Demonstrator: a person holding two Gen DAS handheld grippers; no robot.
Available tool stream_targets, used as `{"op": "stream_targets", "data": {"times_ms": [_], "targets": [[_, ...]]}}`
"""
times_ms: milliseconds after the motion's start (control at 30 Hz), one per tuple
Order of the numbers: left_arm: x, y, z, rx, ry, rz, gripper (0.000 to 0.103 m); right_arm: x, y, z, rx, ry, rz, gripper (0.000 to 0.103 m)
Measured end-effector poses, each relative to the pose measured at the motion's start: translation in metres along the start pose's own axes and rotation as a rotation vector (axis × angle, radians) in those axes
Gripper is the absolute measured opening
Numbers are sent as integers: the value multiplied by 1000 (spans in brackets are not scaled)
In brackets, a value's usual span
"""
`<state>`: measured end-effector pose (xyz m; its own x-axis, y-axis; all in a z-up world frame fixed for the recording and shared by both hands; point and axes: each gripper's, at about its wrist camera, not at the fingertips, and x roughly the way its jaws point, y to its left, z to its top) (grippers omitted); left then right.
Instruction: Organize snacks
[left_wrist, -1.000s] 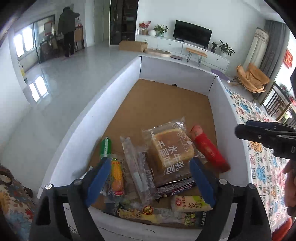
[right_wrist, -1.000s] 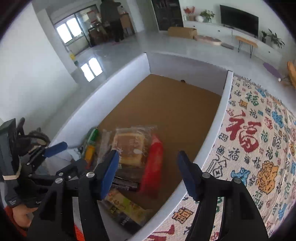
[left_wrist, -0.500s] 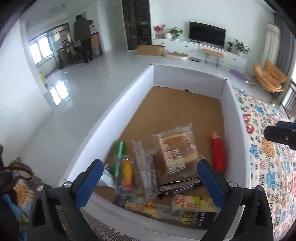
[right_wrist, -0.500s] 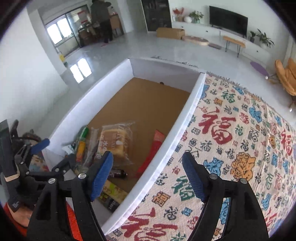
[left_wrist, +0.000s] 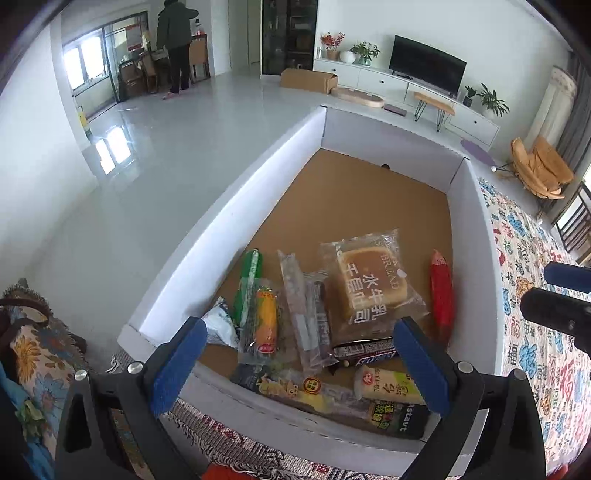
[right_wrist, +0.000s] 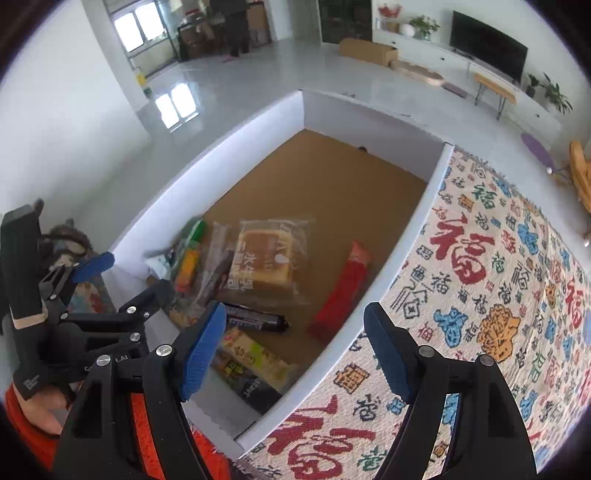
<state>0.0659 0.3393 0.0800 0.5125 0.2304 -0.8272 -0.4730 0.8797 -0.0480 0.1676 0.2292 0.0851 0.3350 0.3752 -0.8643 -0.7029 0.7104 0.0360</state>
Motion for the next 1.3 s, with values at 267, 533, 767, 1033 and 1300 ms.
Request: {"op": "stream_targets", "data": {"times_ms": [267, 533, 767, 1033, 1300], "targets": [[-8, 1, -3, 39, -49, 89, 100, 2, 13, 1, -34, -5, -28, 80], [-7, -1, -6, 44, -40, 93, 100, 8, 14, 2, -35, 7, -42, 80], [-7, -1, -4, 38, -43, 82, 100, 13, 10, 1, -27, 17, -46, 80], [-7, -8, -5, 63, -48, 89, 100, 18, 10, -1, -30, 24, -43, 80], [-11, -10, -6, 63, -61, 79, 101, 23, 10, -1, -32, 29, -43, 80]]}}
